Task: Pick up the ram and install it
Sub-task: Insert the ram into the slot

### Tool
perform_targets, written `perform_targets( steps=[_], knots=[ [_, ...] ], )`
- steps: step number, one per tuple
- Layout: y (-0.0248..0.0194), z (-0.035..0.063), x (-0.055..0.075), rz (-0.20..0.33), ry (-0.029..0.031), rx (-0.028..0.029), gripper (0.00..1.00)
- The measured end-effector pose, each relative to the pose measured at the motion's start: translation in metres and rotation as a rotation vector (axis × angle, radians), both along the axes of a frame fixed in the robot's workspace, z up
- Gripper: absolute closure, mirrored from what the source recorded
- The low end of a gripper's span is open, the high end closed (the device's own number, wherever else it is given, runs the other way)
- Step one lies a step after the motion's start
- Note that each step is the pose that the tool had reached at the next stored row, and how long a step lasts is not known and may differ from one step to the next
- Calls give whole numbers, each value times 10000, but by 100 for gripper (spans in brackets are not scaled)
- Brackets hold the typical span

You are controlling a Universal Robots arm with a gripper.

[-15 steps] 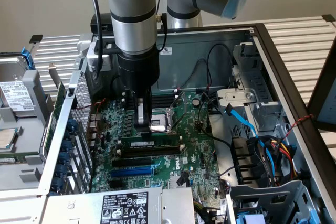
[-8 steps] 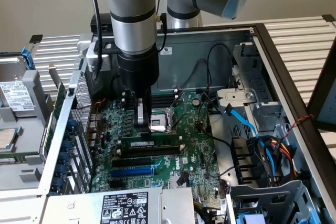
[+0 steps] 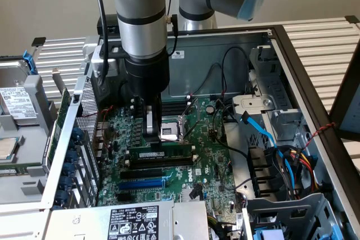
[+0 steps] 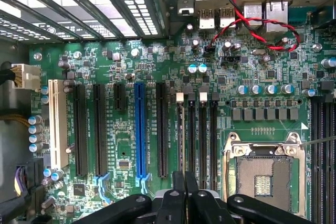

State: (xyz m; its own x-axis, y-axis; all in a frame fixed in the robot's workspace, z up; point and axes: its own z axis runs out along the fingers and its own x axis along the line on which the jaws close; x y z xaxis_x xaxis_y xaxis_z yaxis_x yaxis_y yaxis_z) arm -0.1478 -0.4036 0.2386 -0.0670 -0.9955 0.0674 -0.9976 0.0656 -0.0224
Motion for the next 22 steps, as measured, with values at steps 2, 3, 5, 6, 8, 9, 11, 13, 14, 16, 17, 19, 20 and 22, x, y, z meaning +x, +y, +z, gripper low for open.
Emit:
perform_targets(
  steps=[2,3,5,6,8,9,11,13,14,16,17,19,20,22],
  knots=[
    [0,0,0,0,0,0,88],
    [0,0,1,1,0,0,88],
    [0,0,1,1,0,0,88],
    [0,0,1,1,0,0,88],
    [-1,0,1,1,0,0,88],
    [-2,0,1,2,0,0,88],
    [-3,0,1,9,0,0,88],
    [-3,0,1,10,0,0,88],
    [-4,-2,1,10,0,1,88],
    [-4,-9,0,10,0,0,88],
    [-4,-9,0,10,1,-1,88],
    [-3,-10,1,10,1,-1,88],
    [-3,-14,1,10,0,0,88],
    [-3,-17,1,10,-1,1,88]
  ],
)
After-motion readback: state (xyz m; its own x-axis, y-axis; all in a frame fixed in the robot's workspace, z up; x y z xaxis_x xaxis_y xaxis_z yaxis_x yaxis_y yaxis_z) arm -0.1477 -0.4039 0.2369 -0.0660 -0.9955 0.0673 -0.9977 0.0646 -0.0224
